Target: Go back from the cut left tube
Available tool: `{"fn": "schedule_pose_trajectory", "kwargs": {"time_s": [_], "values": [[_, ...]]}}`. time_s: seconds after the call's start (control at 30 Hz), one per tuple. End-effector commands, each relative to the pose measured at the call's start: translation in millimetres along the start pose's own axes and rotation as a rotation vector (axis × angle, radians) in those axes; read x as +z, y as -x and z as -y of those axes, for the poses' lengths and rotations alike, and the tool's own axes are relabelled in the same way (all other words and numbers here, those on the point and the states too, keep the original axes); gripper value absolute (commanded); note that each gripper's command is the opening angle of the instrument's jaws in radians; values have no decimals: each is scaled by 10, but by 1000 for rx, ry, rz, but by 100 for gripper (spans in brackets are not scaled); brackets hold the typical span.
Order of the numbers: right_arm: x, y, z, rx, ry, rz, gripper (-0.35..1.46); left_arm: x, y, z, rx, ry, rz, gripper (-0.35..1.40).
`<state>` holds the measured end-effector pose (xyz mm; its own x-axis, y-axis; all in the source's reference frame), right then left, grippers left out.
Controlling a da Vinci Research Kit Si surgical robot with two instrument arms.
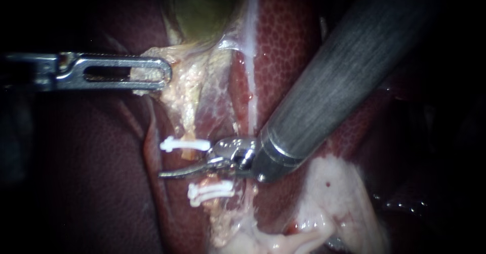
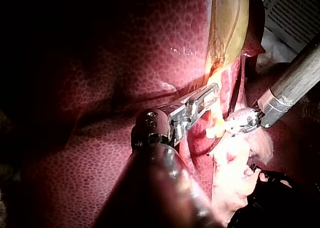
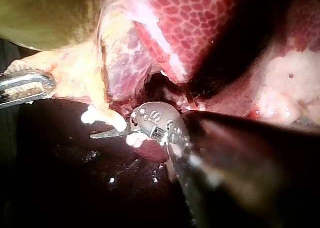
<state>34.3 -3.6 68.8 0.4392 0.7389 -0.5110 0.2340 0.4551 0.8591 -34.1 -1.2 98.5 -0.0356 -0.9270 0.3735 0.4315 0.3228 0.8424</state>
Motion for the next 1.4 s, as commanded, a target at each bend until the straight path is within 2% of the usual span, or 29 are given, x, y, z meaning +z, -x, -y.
{"fn": "schedule_pose_trajectory", "kwargs": {"time_s": [0.03,0.33,0.37,0.43,0.5,0.57,0.7,0.8,1.0,1.27,1.4], "values": [[0,0,0,0,0,0,-35,0,0,0,0,0,0,-35],[0,0,1,0,-1,1,-35,0,0,0,0,0,0,-35],[0,0,1,-1,1,-1,-21,0,0,0,0,0,0,-35],[1,-1,2,-1,15,-7,44,0,0,0,0,0,0,-35],[1,-1,3,-13,17,-8,78,0,0,0,0,0,0,-35],[2,-2,5,-37,17,-6,99,0,0,0,0,0,0,-35],[3,-2,8,-49,39,-15,126,0,0,0,0,0,0,-35],[3,-2,8,-55,50,-20,135,0,0,0,0,0,0,-35],[-6,4,15,-69,45,-16,136,0,0,0,0,0,0,-35],[-46,18,38,-146,87,-30,143,0,0,-1,0,0,0,-35],[-81,21,54,-190,133,-12,143,0,0,-1,0,0,0,-35]]}}
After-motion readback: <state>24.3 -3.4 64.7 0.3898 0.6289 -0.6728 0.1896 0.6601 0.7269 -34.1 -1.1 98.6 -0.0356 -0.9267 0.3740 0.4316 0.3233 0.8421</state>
